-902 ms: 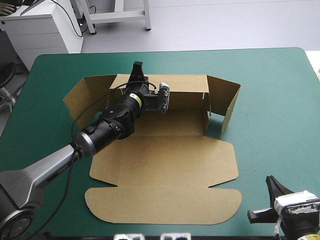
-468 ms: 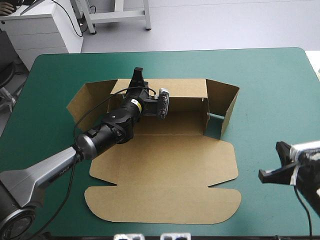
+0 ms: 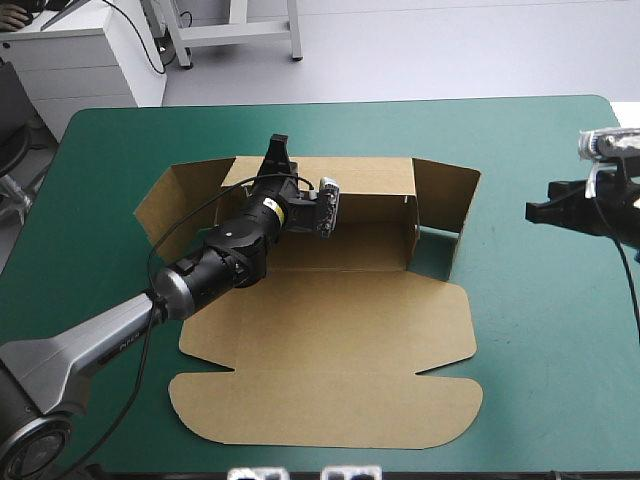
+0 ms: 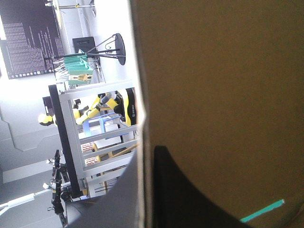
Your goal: Fold the box
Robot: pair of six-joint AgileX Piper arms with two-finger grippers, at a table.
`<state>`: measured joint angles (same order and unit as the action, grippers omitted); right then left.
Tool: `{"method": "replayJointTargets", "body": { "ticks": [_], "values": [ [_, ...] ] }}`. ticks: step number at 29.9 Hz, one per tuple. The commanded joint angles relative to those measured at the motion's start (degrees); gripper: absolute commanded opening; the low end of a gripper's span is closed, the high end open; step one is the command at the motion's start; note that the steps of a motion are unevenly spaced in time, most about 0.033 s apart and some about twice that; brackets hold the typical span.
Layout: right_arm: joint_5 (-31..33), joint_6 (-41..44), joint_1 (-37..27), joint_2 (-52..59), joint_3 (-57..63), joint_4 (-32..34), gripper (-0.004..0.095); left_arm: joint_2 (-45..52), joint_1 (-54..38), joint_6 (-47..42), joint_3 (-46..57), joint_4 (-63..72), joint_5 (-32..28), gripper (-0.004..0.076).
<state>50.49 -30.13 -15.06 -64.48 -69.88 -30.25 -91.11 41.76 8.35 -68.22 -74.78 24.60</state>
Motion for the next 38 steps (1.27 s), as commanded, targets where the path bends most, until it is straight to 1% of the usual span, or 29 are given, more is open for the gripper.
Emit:
{"method": "replayJointTargets", "body": {
  "ticks": [1, 5, 7, 9, 12, 14, 16, 21, 27, 30, 34, 38],
  "values": [
    [-0.76, -2.05, 0.33, -5.55, -6.38, -2.39, -0.0013, 1.98, 0.17, -0.71, -1.28, -1.13, 0.37, -0.0008],
    [-1.87, -2.05, 4.95, -12.69, -11.38, 0.18, -0.0012, 1.98, 0.17, -0.71, -1.28, -1.4, 2.15, -0.0008],
    [-4.41, -1.59, 7.93, -15.67, -13.62, 2.61, -0.0012, 1.98, 0.17, -0.71, -1.28, -1.28, 2.27, -0.0008],
    [-7.01, 0.39, 11.15, -19.05, -16.24, 6.25, -0.0012, 1.98, 0.17, -0.71, -1.28, -0.64, 2.27, -0.0008],
    [-7.54, 4.57, 14.33, -24.25, -20.98, 11.59, -0.0012, 1.98, 0.17, -0.71, -1.28, 1.4, 2.27, -0.0008],
    [-7.1, 6.23, 15.85, -27.63, -24.67, 13.09, -0.0012, 1.98, 0.17, -0.71, -1.28, 1.45, 2.27, -0.0008],
    [-6.12, 7.12, 16.82, -31.08, -28.19, 13.24, -0.0012, 1.98, 0.17, -0.71, -1.28, 1.45, 2.27, -0.0008],
    [1.56, 8.01, 18.2, -36.84, -33.58, 13.62, -0.0012, 1.98, 0.17, -0.71, -1.28, 1.45, 2.27, 0.0014],
    [7.86, 8.06, 19.19, -35.8, -33.48, 14.22, -0.0012, 1.98, -0.46, -0.71, -1.55, 1.45, 2.04, 0.0014],
    [9.79, 8.15, 19.99, -34.7, -32.74, 14.22, -0.0011, 1.75, -1.05, -0.45, -2.91, 3.26, 1.84, 0.0014],
    [10.71, 8.29, 21.75, -33.33, -30.61, 14.37, -0.0012, 1.75, -1.01, 4.65, -4.13, 8.89, 1.98, 0.0014],
    [9.07, 8.29, 24.29, -30.87, -25.78, 14.51, -0.001, 1.37, -1.01, 7.46, -4.13, 11.87, 2.27, 0.0014]
  ]
}}
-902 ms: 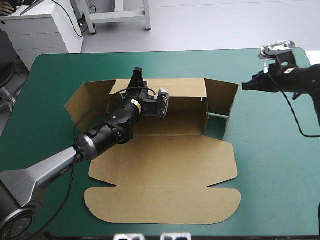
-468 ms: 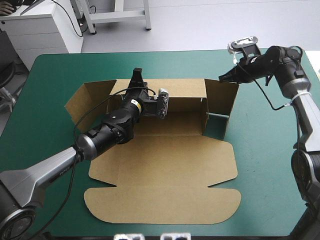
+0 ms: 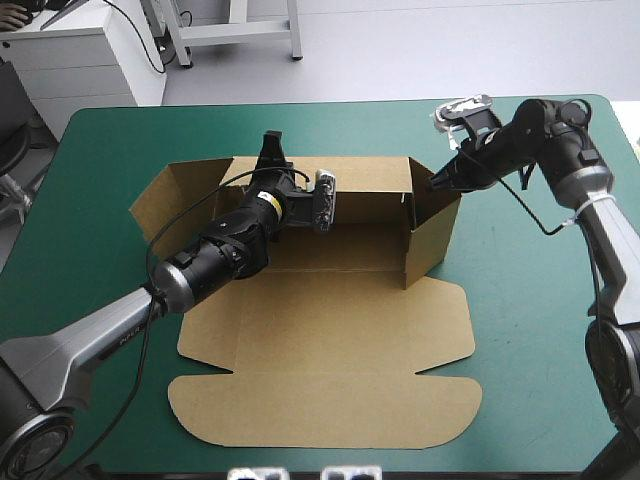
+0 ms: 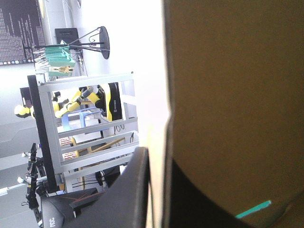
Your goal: Fold the box
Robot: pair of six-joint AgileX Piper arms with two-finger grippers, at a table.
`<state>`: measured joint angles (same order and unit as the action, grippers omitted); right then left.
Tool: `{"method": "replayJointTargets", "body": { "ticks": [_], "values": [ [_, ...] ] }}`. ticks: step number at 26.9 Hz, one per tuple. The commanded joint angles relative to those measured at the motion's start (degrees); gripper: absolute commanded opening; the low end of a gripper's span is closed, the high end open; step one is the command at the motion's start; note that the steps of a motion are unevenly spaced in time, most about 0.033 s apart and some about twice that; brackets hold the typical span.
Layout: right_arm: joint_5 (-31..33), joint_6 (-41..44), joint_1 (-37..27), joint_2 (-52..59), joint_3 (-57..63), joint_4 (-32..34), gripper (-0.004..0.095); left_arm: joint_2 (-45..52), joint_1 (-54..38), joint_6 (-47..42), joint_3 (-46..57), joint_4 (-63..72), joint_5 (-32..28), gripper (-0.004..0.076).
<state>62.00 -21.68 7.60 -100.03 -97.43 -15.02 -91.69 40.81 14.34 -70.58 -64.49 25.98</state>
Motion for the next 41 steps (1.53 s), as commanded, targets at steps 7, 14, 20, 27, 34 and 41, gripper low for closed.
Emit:
{"method": "replayJointTargets", "body": {
  "ticks": [7, 14, 20, 27, 34, 41],
  "values": [
    [-9.29, -0.16, 4.8, 11.34, 12.65, -1.81, -0.001, 1.23, -1.19, 2.29, -1.78, 2.82, 0.92, 0.0014],
    [-22.86, -4.7, 8.97, 17.2, 23.82, -6.03, -0.001, 1.23, -1.19, 4.51, -1.78, 3.63, 0.57, 0.0014],
    [-29.57, -10.96, 12.0, 18.26, 28.48, -10.47, -0.0013, 0.79, -1.19, 8.8, -1.78, 6.12, 1.48, 0.0014],
    [-22.59, -11.38, 12.0, 18.14, 25.99, -7.87, 0.0023, 0.79, -1.19, 14.2, -1.78, 9.2, 3.91, 0.0014],
    [-12.07, -9.46, 12.0, 18.14, 19.06, 0.77, 0.0474, 0.79, -1.19, 14.34, -1.78, 9.2, 4.16, 0.0014],
    [-12.08, -4.96, 12.0, 13.52, 19.16, 5.29, 0.0495, 0.79, -1.19, 14.34, -1.78, 9.46, 3.49, 0.0014]
  ]
}}
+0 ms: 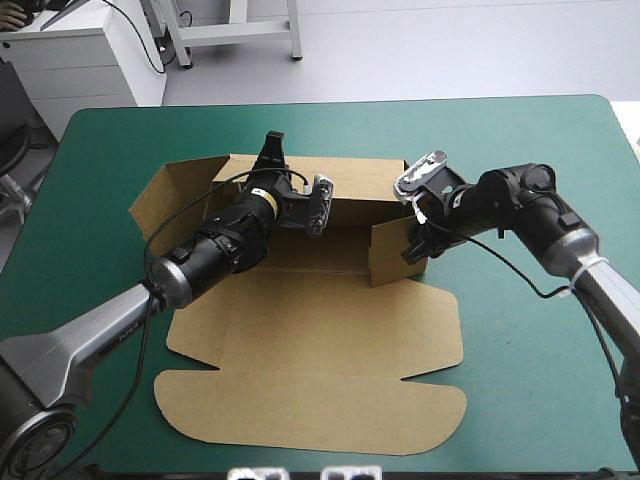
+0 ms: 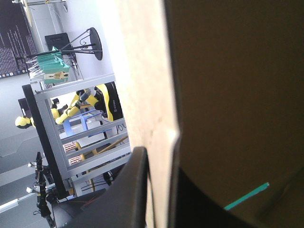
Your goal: Fold the box
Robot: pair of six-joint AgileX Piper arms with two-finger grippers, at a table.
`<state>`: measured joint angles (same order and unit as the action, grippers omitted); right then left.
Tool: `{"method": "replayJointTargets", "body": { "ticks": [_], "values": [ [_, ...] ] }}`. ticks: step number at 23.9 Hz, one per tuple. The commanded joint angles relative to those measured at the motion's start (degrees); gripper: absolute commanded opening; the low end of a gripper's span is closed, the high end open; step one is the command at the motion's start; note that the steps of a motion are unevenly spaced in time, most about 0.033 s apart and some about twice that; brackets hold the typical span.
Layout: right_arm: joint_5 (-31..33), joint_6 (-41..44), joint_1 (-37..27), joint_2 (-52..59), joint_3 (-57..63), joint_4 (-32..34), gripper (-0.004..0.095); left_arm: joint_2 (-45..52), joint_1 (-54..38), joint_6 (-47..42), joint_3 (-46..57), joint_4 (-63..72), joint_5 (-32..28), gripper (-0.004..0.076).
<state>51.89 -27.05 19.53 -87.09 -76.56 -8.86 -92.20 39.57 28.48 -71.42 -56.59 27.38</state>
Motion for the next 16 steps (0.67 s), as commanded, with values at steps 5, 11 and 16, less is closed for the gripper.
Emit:
{"method": "replayJointTargets", "body": {
  "ticks": [5, 11, 16],
  "values": [
    [-6.53, -2.99, 0.07, -0.68, -1.71, -9.07, 0.0495, 1.3, 0.05, 0.2, -1.02, 3.04, 2.65, 0.0014],
    [-10.45, -1.55, 0.07, -0.68, -1.19, -9.92, 0.0457, -0.84, 0.05, 0.86, -7.5, 6.17, 7.57, 0.0014],
    [-12.21, 0.39, 1.09, -0.68, -1.19, -9.68, 0.0434, -2.22, 0.05, 5.31, -9.51, 11.73, 8.76, 0.0014]
  ]
}}
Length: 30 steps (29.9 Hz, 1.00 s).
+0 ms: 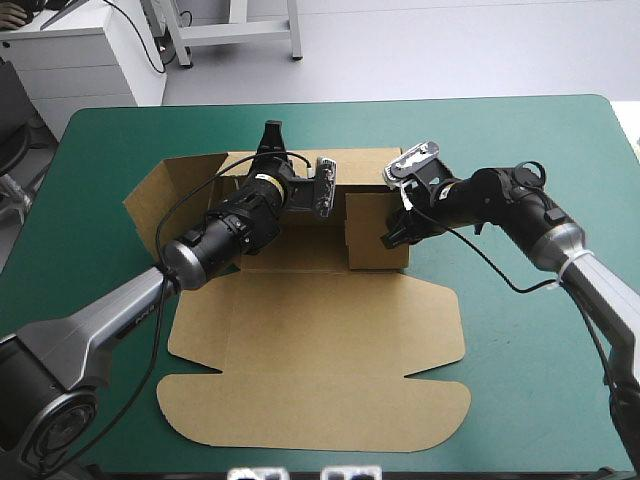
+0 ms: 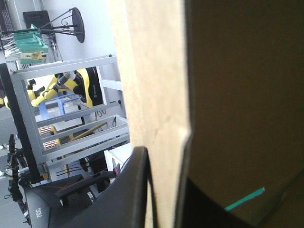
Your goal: Fold the box
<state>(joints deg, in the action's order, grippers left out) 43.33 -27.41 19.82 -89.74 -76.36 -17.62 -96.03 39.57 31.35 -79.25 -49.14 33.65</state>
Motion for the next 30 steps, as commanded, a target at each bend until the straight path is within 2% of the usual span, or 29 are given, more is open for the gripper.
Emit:
{"method": "replayJointTargets", "body": {
  "ticks": [1, 5, 7, 11, 13, 19, 24, 26, 30],
  "values": [
    [-4.49, 0.74, 1.45, 1.97, -1.38, -0.54, 0.0434, 1.62, 0.05, 3.93, -1.68, 6.41, 2.96, 0.0014],
    [-9.26, 1.49, 4.5, 1.45, -1.38, 1.48, 0.0434, 1.25, 0.05, 6.13, -1.68, 8.6, 3.98, 0.0014],
    [-10.77, 4.38, 5.59, 0.94, -1.38, 5.53, 0.0434, 1.25, 0.05, 6.13, -1.68, 8.47, 3.98, 0.0014],
    [-11.92, 17.18, 6.1, -0.25, -1.38, 16.33, 0.0417, 1.25, -0.64, 6.13, -1.68, 8.45, 4.02, 0.0014],
    [-13.74, 20.74, 6.1, -0.49, -1.38, 19.61, 0.0417, 1.25, -1.26, 6.13, -1.68, 8.56, 4.02, 0.0014],
    [-19.17, 20.59, 6.1, -1.43, -1.38, 19.81, 0.0417, 1.25, -2.09, 6.13, -1.68, 8.56, 3.9, 0.0014],
    [-18.67, 21.78, 6.1, -3.94, -1.38, 18.55, 0.0406, 1.25, -2.09, 6.02, -1.68, 8.56, 2.44, 0.0014],
    [-15.97, 21.9, 6.1, -4.8, -1.38, 18.28, 0.0347, 1.25, -2.09, 5.88, -1.68, 8.56, 1.81, 0.0014],
    [-10.01, 21.9, 6.1, -5.31, -1.38, 17.62, 0.0105, 1.25, -2.09, 5.52, -1.68, 8.56, -0.27, 0.0014]
  ]
}}
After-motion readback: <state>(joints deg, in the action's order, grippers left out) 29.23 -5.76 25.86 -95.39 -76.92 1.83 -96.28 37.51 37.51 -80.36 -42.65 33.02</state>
